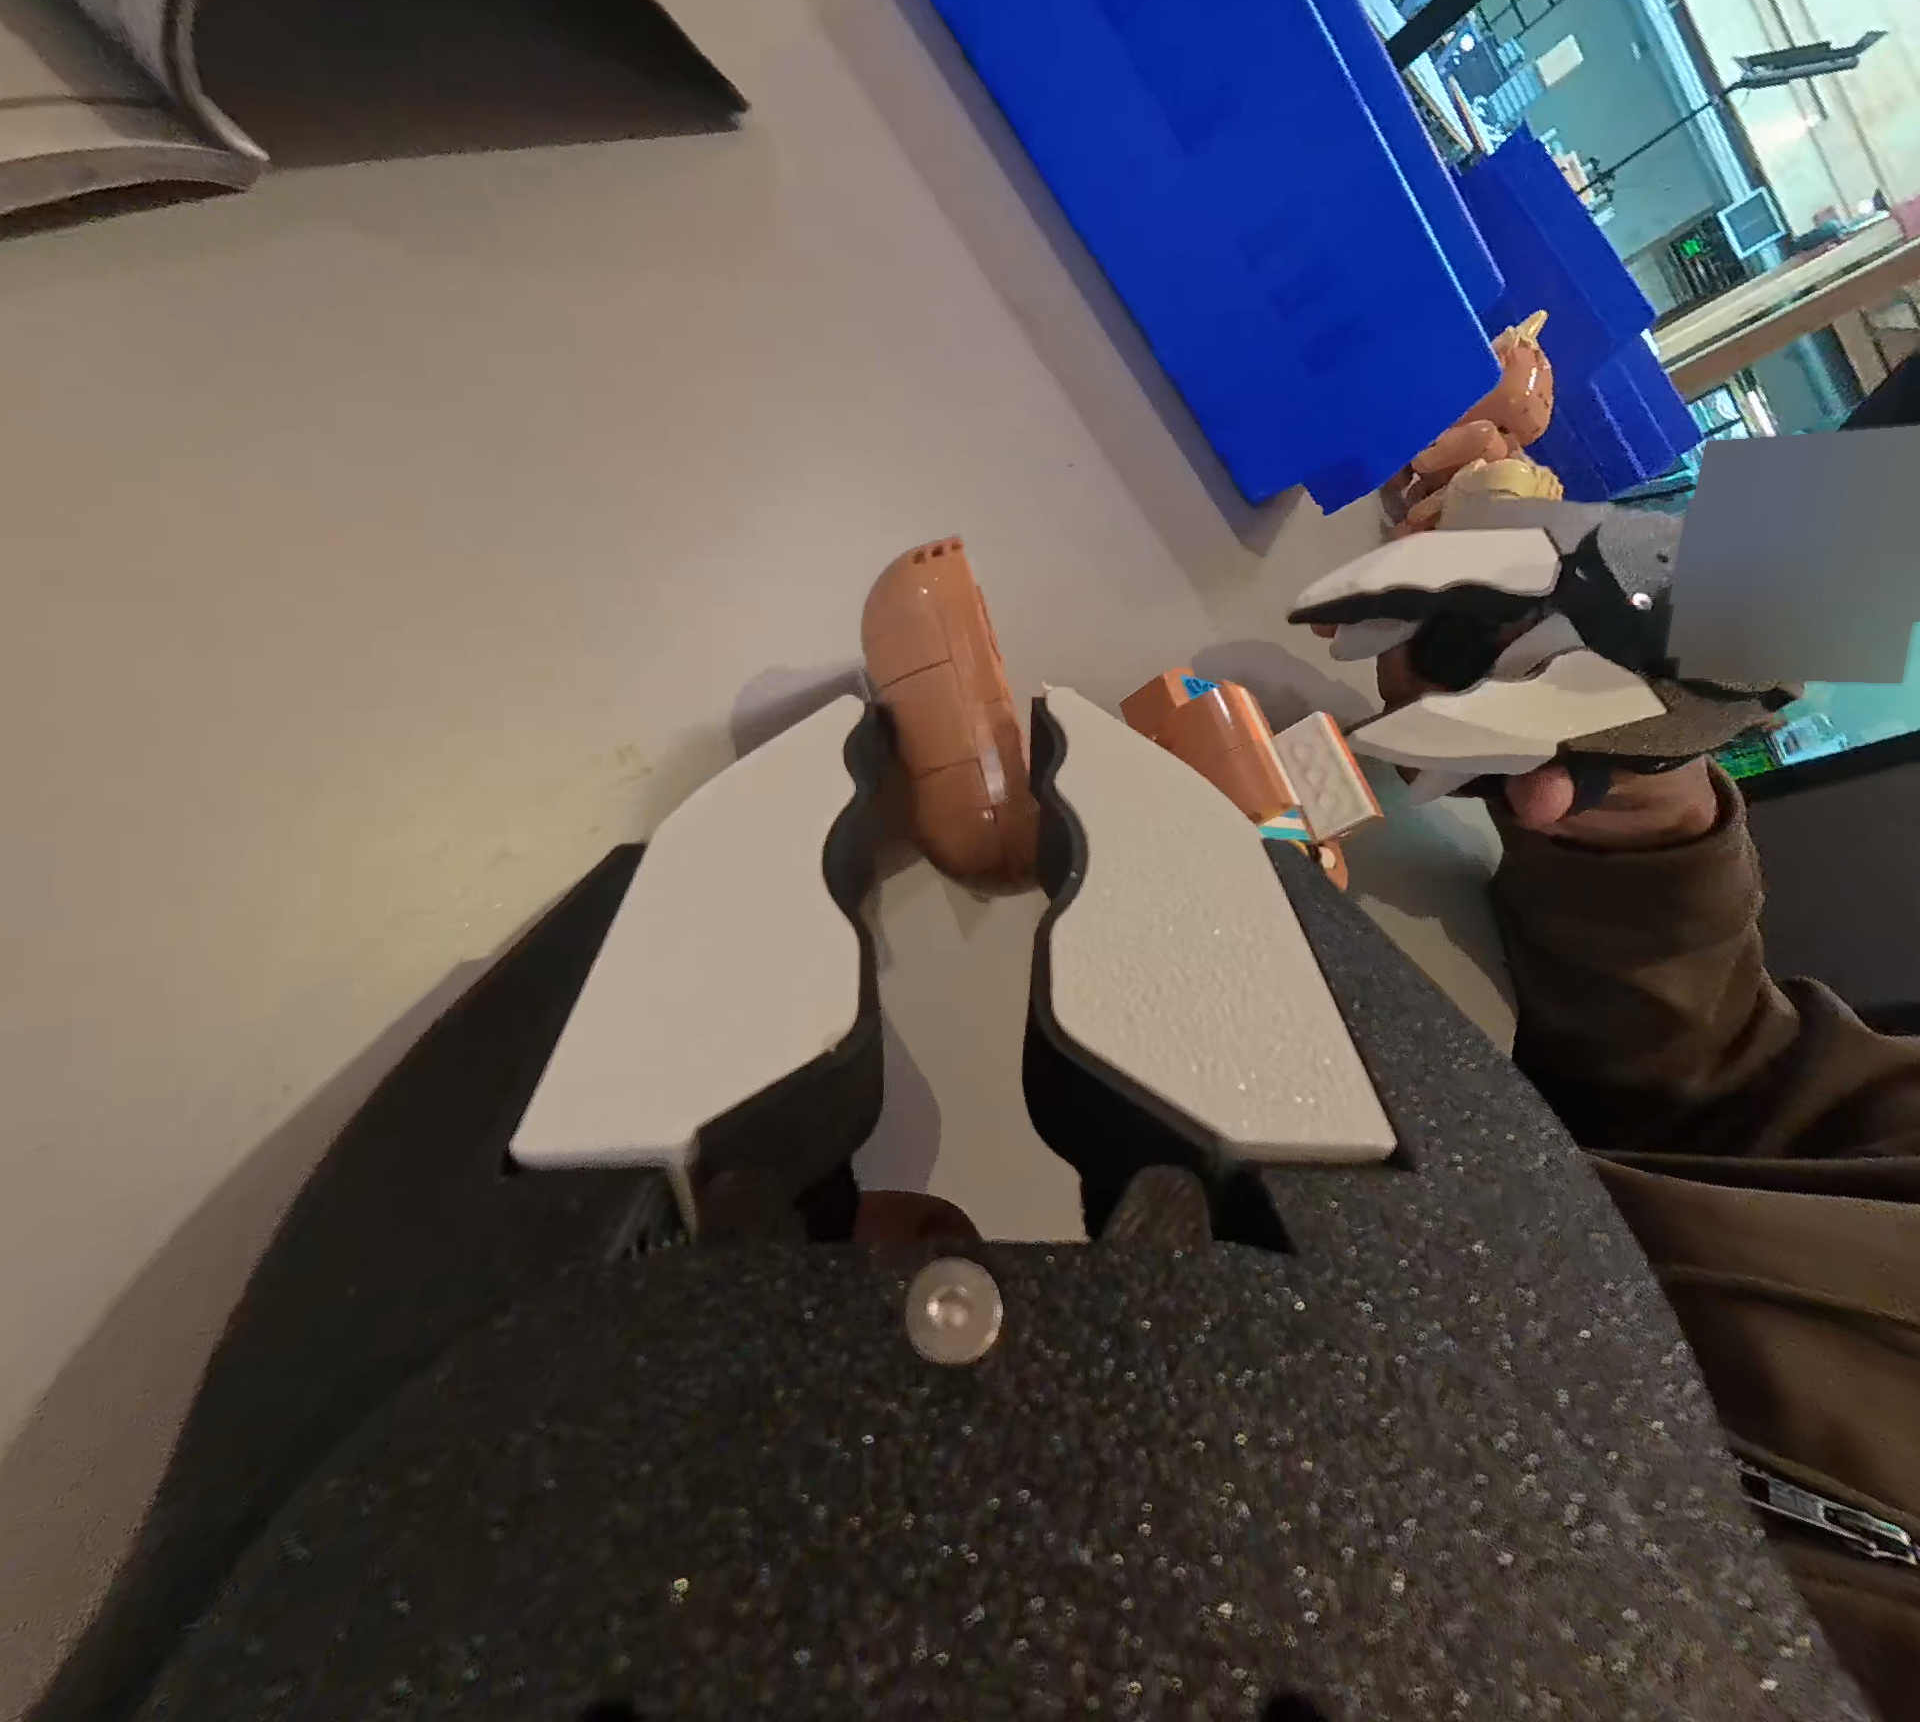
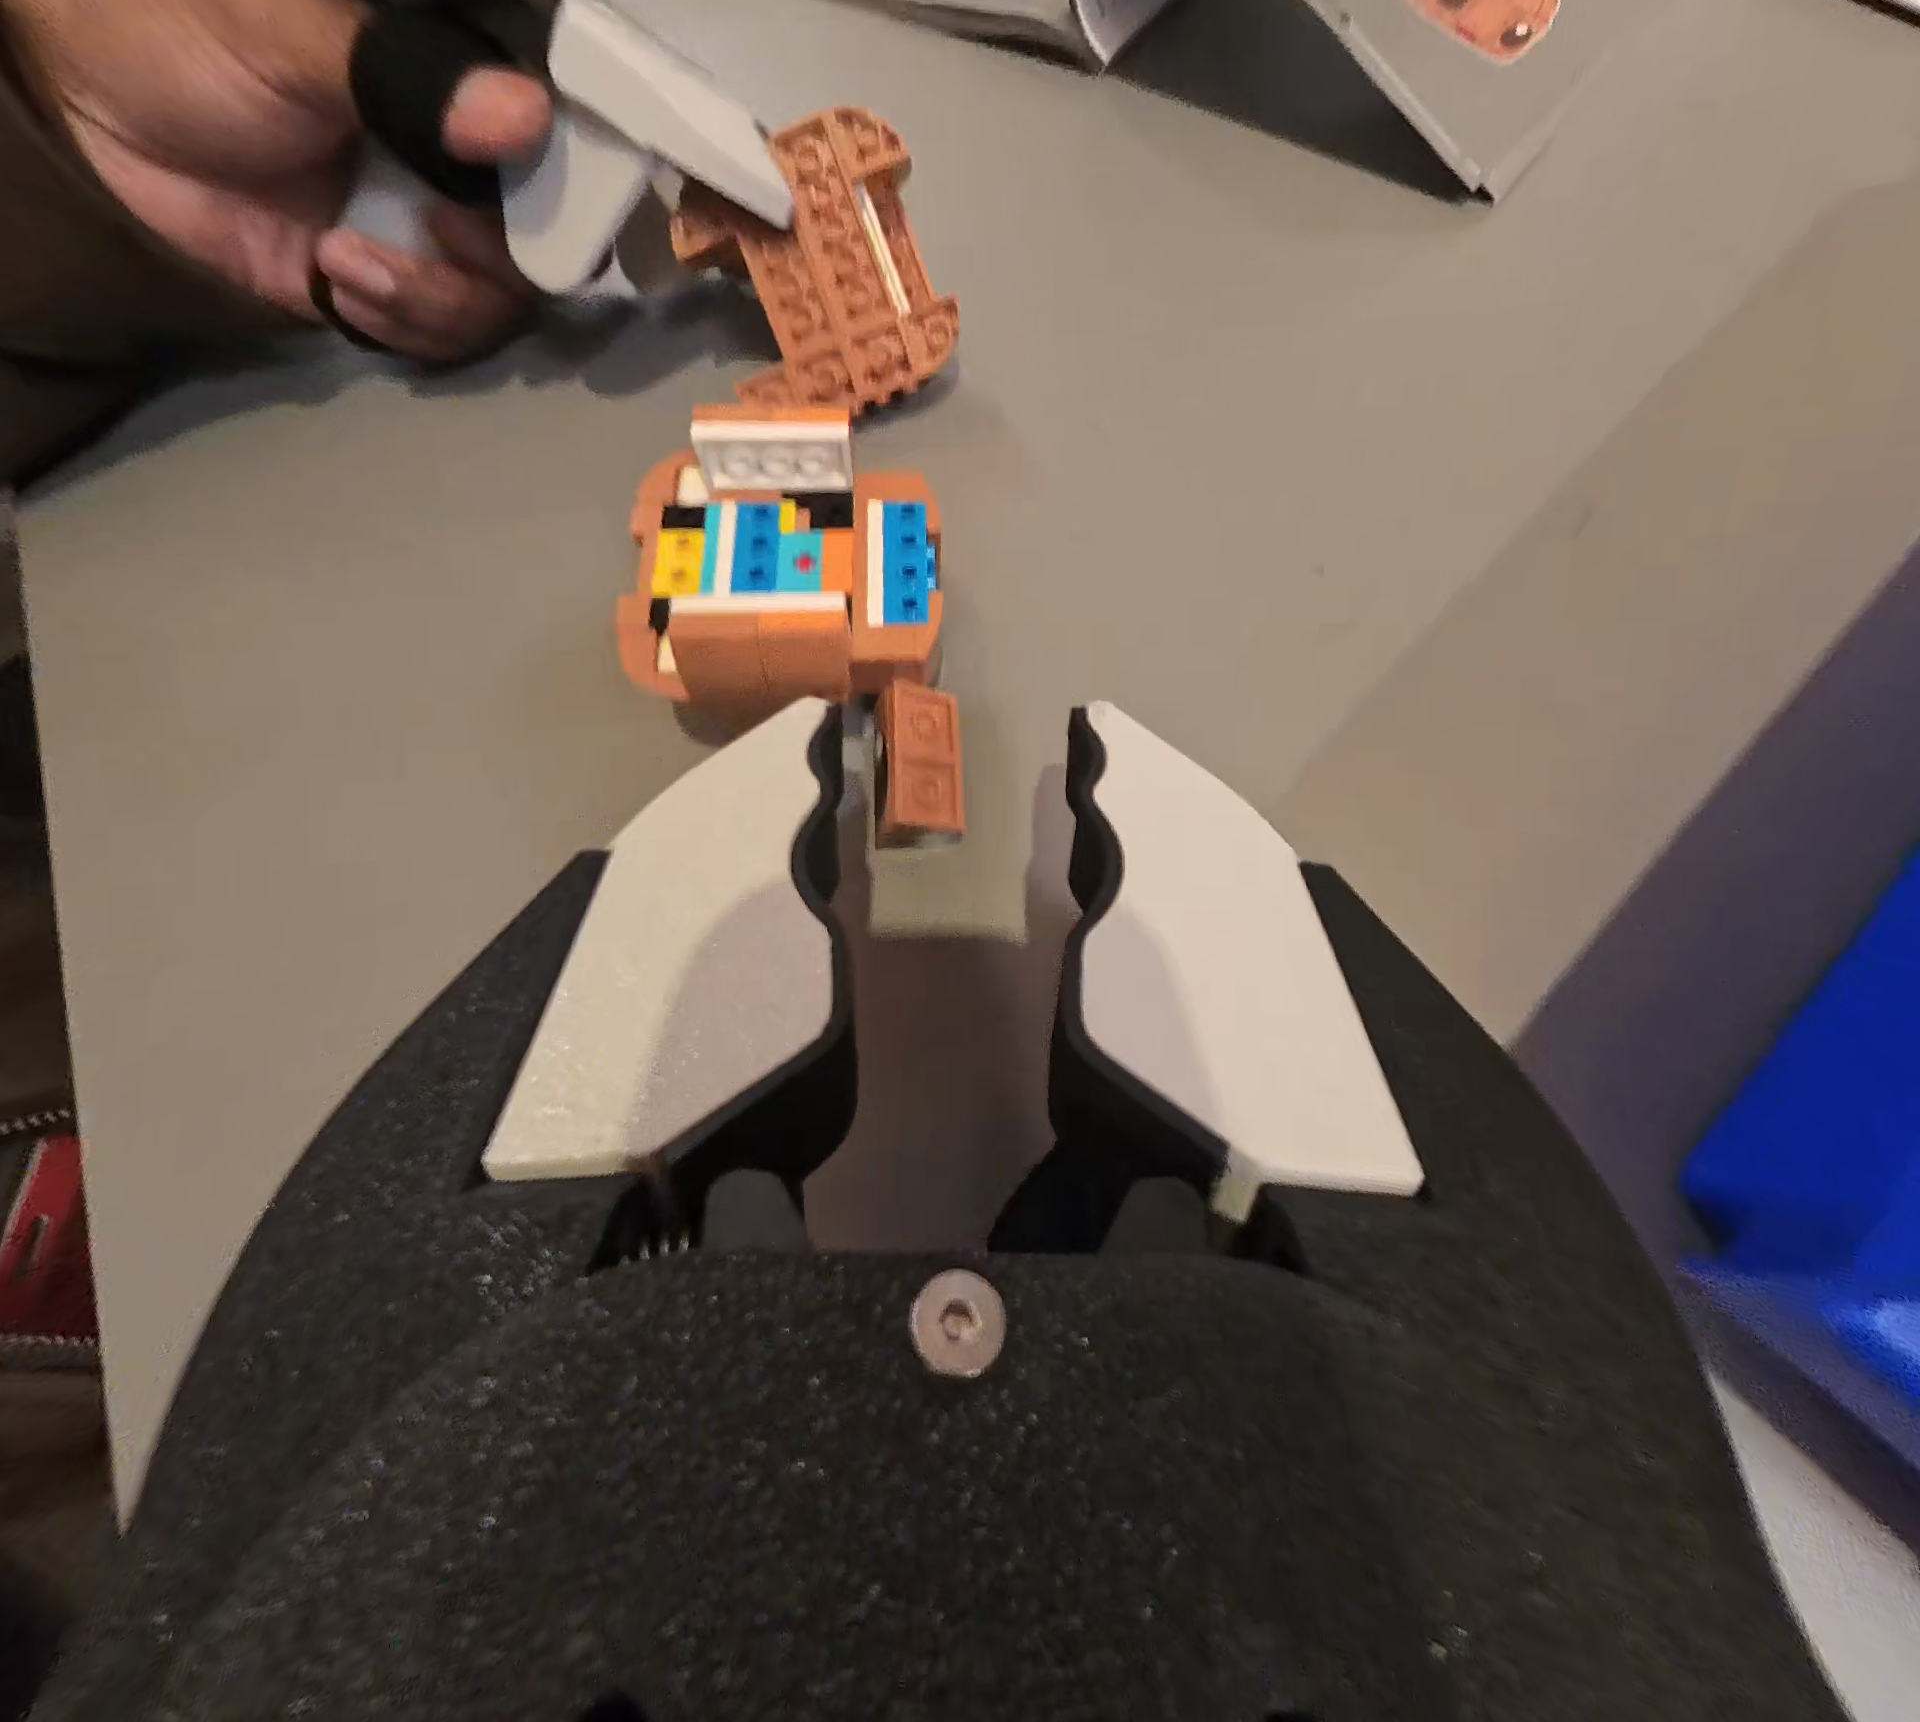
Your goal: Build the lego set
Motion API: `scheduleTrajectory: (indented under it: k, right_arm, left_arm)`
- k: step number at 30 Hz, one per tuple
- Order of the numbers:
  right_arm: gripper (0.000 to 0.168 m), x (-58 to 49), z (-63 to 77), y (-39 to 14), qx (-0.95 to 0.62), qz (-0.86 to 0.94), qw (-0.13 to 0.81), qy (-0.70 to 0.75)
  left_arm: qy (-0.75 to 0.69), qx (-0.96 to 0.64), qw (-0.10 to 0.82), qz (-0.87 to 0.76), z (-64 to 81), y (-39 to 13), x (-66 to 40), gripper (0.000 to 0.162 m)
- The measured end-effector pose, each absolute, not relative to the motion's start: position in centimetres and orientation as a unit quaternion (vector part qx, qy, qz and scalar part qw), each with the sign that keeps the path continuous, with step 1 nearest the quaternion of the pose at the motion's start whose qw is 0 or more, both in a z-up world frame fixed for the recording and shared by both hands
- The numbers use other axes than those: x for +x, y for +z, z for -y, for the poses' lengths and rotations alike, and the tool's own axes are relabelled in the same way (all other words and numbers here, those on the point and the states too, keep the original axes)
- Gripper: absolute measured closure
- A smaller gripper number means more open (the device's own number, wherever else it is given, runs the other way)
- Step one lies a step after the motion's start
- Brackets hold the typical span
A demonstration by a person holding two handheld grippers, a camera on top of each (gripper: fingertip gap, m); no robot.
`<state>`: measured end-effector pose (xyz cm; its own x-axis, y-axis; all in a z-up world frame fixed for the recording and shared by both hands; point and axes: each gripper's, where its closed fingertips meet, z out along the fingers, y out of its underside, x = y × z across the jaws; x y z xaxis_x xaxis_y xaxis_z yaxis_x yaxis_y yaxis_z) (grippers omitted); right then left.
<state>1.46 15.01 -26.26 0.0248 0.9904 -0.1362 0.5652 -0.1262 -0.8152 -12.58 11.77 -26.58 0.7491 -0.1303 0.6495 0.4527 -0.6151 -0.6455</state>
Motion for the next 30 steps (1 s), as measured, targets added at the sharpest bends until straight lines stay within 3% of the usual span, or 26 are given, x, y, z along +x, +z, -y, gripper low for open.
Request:
scheduleTrajectory:
  k: [14,23,27,30]
  right_arm:
    - [0.128,3.0,-14.0,-28.3,-0.614,0.660,0.314,0.299]
    - [0.132,1.5,-13.3,-29.4,-0.593,0.700,0.308,0.253]
    - [0.147,1.4,-13.7,-29.7,-0.609,0.691,0.294,0.254]
    - [0.148,1.7,-13.8,-29.6,-0.619,0.682,0.281,0.270]
  left_arm:
    - [-0.173,-0.882,0.438,-0.014,-9.0,-25.4,-16.4,0.120]
    - [-0.114,-0.810,0.430,-0.382,-9.3,-25.8,-15.0,0.100]
    - [-0.147,-0.780,0.402,-0.457,-8.8,-26.4,-14.2,0.098]
    - [-0.165,-0.770,0.372,-0.492,-7.9,-26.9,-13.6,0.098]
